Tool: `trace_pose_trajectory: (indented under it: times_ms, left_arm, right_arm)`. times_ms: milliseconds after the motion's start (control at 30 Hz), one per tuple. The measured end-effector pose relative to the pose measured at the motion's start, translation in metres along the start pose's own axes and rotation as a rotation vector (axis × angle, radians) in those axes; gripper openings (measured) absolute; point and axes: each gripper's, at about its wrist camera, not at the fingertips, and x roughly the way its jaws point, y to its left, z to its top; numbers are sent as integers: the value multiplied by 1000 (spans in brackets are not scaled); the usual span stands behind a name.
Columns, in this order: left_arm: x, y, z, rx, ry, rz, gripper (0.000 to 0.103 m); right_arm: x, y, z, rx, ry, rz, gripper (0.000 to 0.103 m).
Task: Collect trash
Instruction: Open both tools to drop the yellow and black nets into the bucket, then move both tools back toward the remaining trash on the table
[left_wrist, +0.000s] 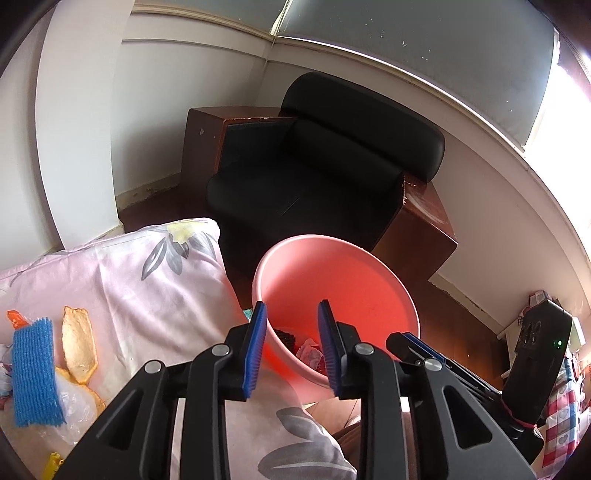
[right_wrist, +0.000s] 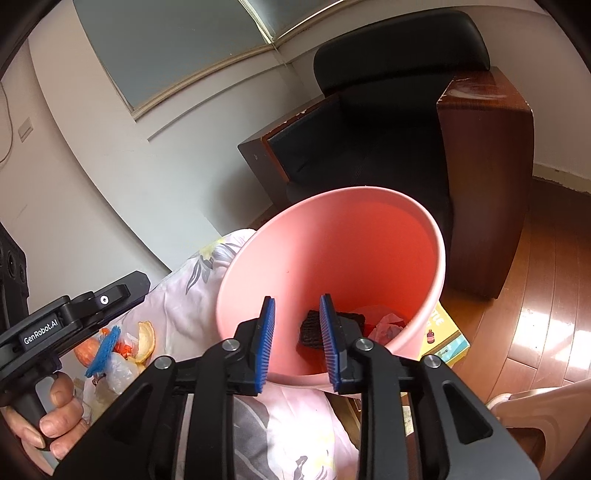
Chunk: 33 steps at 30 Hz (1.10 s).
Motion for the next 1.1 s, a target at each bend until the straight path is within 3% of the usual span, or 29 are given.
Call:
trace_pose_trajectory:
  times_ms: [633,1100]
  left_arm:
    - [-88,26,-20,15,-118,77,37]
    - [-136,61,-45,-14,-171,144,40]
  right_arm:
    - [-28,55,-16,-109,-25,58,26]
    - [-32,88,-36,-161,13,101,26]
